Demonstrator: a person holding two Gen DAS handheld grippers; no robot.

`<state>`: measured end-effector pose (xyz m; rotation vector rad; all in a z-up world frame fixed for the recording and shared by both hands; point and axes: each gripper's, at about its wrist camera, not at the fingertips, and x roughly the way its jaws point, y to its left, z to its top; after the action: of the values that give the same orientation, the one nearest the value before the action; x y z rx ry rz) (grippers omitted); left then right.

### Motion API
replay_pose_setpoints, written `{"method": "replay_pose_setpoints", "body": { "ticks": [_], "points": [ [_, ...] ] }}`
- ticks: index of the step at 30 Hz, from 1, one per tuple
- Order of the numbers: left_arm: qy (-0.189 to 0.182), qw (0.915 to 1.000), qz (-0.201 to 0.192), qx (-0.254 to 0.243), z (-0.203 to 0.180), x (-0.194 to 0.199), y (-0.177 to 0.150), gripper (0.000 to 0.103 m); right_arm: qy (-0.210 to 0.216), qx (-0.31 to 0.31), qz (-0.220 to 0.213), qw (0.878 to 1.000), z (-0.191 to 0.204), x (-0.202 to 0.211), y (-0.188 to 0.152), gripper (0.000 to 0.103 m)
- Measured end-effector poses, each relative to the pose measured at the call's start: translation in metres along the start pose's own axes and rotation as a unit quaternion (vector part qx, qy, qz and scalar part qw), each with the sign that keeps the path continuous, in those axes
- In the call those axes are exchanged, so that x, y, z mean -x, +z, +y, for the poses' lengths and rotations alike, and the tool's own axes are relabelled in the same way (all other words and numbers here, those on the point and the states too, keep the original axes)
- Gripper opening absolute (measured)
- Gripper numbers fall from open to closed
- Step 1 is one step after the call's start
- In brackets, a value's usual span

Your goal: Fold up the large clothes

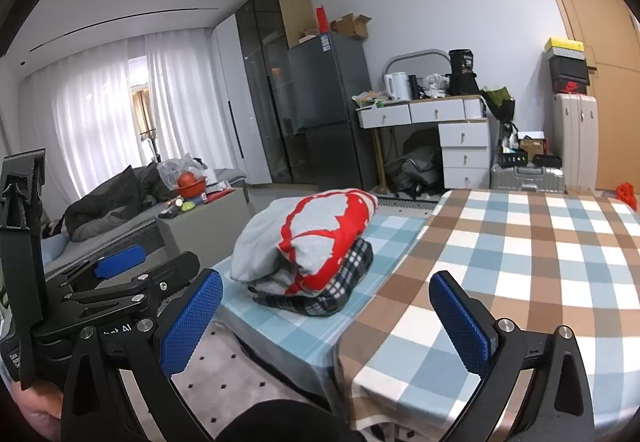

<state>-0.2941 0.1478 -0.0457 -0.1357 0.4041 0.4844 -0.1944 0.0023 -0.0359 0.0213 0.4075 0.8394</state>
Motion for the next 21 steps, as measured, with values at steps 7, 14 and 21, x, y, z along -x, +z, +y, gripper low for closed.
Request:
{"method": "replay_pose_setpoints", "body": {
  "ticks": [7,14,21],
  "points": [
    [0.005,1.0000,0.006,0.002,-0.0006,0.0009,-0.0038,0.088,0.002,-0.007,0.000,1.000,-0.0010,0.0011,-0.0008,0.103],
    [0.012,0.9999,0.001,-0.003,-0.0016,0.0040,-0.0042,0.088,0.004,-0.009,0.001,1.000,-0.0019,-0.0002,-0.0011,0.103],
    [0.007,1.0000,0.003,-0.004,-0.0014,0.0036,-0.0054,0.088,0.007,-0.010,0.002,1.000,-0.0022,-0.0008,-0.0029,0.103]
  ]
}}
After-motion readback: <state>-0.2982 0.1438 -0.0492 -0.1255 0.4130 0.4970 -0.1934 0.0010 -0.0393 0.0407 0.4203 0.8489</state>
